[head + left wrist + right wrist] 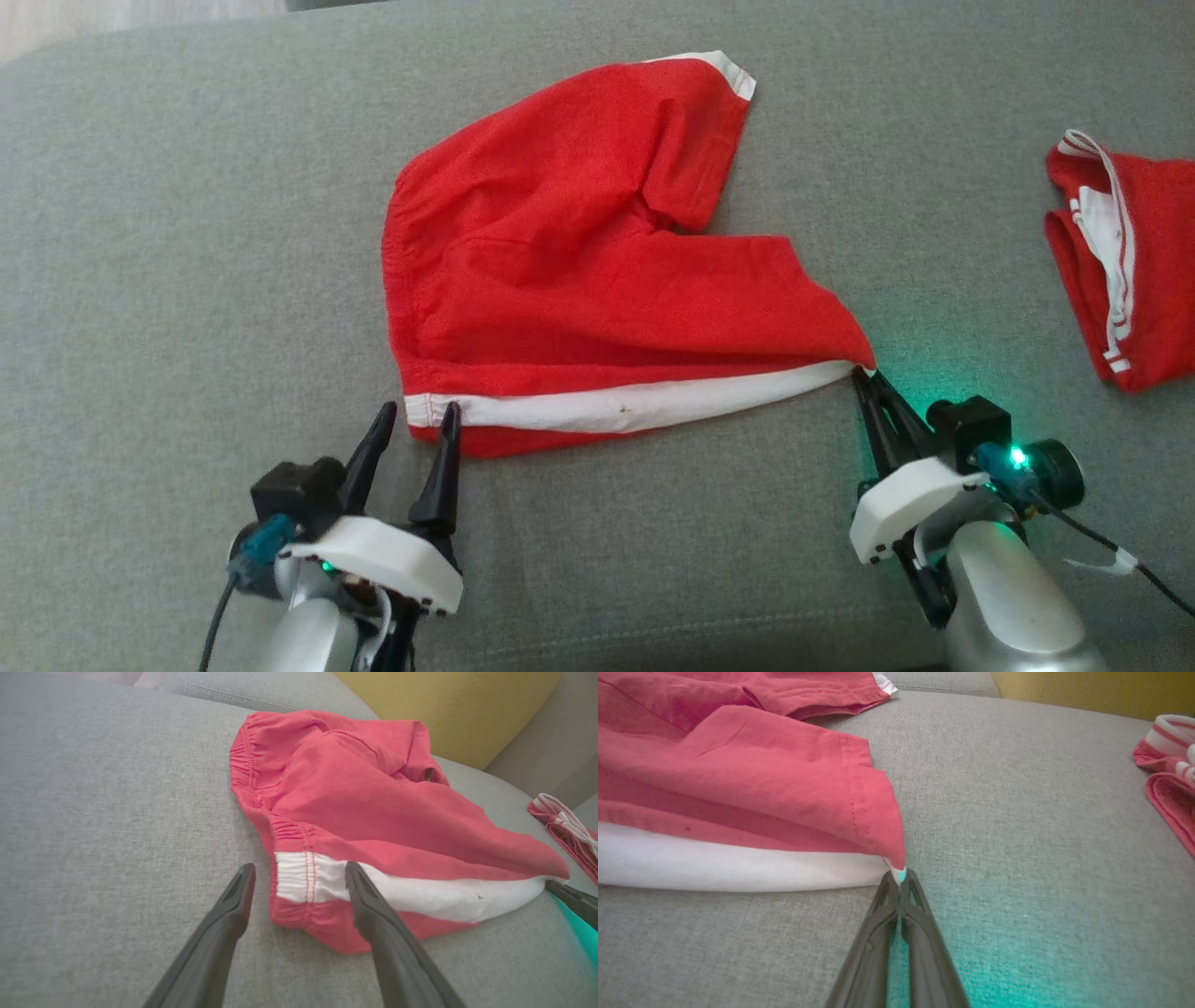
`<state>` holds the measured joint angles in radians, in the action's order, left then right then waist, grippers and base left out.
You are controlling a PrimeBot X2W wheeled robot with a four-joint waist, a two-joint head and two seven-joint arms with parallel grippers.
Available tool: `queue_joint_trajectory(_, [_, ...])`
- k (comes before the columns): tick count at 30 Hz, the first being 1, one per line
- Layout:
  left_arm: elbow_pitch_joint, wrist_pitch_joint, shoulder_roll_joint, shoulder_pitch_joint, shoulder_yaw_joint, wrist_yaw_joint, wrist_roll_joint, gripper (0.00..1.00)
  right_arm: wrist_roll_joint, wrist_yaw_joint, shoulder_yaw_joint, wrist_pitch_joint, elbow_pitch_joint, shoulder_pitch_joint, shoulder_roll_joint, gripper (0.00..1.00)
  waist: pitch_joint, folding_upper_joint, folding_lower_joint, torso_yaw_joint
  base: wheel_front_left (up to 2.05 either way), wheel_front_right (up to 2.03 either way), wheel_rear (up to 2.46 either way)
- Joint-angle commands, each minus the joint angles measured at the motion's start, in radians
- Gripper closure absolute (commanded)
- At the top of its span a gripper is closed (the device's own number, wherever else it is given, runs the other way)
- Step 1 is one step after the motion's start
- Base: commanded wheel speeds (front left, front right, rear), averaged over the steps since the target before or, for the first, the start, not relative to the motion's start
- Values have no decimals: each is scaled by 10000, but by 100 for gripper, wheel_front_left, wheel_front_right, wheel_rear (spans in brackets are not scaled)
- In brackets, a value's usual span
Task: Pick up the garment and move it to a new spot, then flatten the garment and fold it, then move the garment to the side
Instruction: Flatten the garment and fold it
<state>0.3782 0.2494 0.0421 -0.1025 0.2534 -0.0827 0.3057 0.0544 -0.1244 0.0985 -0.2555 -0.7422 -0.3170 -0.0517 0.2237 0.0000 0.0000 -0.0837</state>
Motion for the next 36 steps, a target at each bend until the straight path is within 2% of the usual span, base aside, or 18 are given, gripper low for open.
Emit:
queue_joint_trajectory(1, [-267,124,81,-424,-237,-66,66,0,28,-63,226,-63,234,-243,-5,100,38,0,0,-37,0,0,0])
queue_joint_trajectory(8, [-60,124,81,-555,-193,-165,196,0,-37,-63,273,-63,308,-307,8,100,123,0,0,-139,0,0,0])
queue_joint_trajectory(10, [-50,124,81,-550,-166,-183,218,17,-50,-63,274,-63,304,-302,9,100,119,0,0,-134,0,0,0])
queue_joint_trajectory(11, [-59,124,81,-543,-156,-188,227,22,-57,-63,273,-63,297,-299,10,100,113,0,0,-128,0,0,0])
queue_joint_trajectory(13, [-77,124,81,-510,-133,-194,240,40,-77,-63,271,-63,276,-291,11,100,90,0,0,-106,0,0,0])
queue_joint_trajectory(16, [-105,124,81,-417,-116,-202,251,36,-114,-63,283,-63,234,-279,12,100,36,0,0,-60,0,0,0])
queue_joint_trajectory(17, [-110,124,81,-384,-116,-205,249,40,-126,-63,294,-63,216,-278,12,100,16,0,0,-47,0,0,0])
queue_joint_trajectory(19, [-102,124,81,-328,-124,-219,252,73,-169,-63,323,-63,190,-283,13,100,-28,0,0,-29,0,0,0])
queue_joint_trajectory(20, [-97,124,81,-312,-124,-227,239,97,-191,-63,338,-63,179,-284,13,100,-50,0,0,-21,0,0,0])
queue_joint_trajectory(21, [-85,124,81,-299,-109,-237,197,100,-209,-63,350,-63,169,-284,13,100,-74,0,0,-12,0,0,0])
queue_joint_trajectory(28, [-311,124,81,-185,-186,-278,170,100,-496,-63,401,-63,412,-247,13,100,-435,0,0,32,0,0,0])
queue_joint_trajectory(36, [-1849,124,81,-715,-892,-395,-75,100,-1276,-63,724,-63,1551,-803,14,100,-1484,0,0,-4,0,0,0])
